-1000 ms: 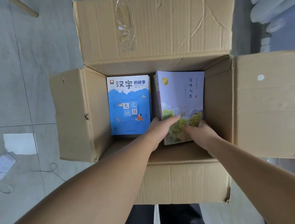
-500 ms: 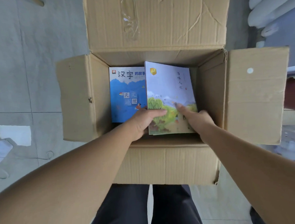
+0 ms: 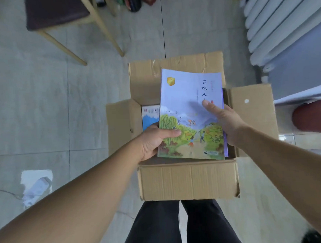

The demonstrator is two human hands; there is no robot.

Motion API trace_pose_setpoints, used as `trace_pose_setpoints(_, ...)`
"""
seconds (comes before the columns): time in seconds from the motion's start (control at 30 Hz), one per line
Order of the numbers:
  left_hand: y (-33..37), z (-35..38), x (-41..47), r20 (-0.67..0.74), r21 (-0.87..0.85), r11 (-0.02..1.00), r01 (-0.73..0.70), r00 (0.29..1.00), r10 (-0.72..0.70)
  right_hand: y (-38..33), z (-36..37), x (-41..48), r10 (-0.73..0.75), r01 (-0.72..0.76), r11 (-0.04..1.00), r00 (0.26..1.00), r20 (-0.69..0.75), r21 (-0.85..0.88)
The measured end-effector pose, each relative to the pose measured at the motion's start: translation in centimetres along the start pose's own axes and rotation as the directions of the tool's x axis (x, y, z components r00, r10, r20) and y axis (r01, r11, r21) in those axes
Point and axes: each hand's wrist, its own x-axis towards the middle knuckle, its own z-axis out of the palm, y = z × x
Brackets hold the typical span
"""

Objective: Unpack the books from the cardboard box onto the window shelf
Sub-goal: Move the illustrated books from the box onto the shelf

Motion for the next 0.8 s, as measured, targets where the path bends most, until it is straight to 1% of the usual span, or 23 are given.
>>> trace_pose_setpoints(0.1,5.3,1.6,-4.8,-0.073,0.053,0.993,-0.109,0.991,0.112,-6.4,1.1,-4.0,-0.209,0.208,0.977,0.977,-0.026,-0.051)
trace_pose_setpoints(0.2,11.0,4.0,-10.3,-0.133,0.089,0.965,-0.246,0.957,0.256,-13.8,1.2,-9.1,-0.369,0.366,0.928,0.929,-0.037,-0.069)
trace_pose_setpoints(0.3,16.5,7.1,-15.6,-0.101,0.144,0.912,-0.383,0.911,0.399,-20.1,0.4,-15.1,-0.507,0.504,0.862,0.858,-0.089,-0.053)
trace_pose_setpoints(0.43,21.9,11.0,-22.4,0.021,0.132,0.821,-0.556,0.829,0.558,-25.7,-0.8,-24.7,-0.645,0.645,0.761,0.741,-0.185,-0.069)
trace_pose_setpoints(0.57,24.5,15.0,-28.9,0.185,0.14,0.72,-0.679,0.733,0.655,-27.8,-2.1,-35.2,-0.727,0.742,0.665,0.617,-0.3,-0.085)
trace_pose_setpoints(0.67,24.2,18.2,-33.5,0.328,0.179,0.642,-0.745,0.661,0.675,-26.6,-2.5,-43.2,-0.753,0.782,0.611,0.526,-0.396,-0.123)
trace_pose_setpoints(0.8,21.7,23.3,-39.1,0.492,0.175,0.572,-0.801,0.575,0.654,-22.3,-3.7,-52.6,-0.726,0.823,0.537,0.339,-0.598,-0.186)
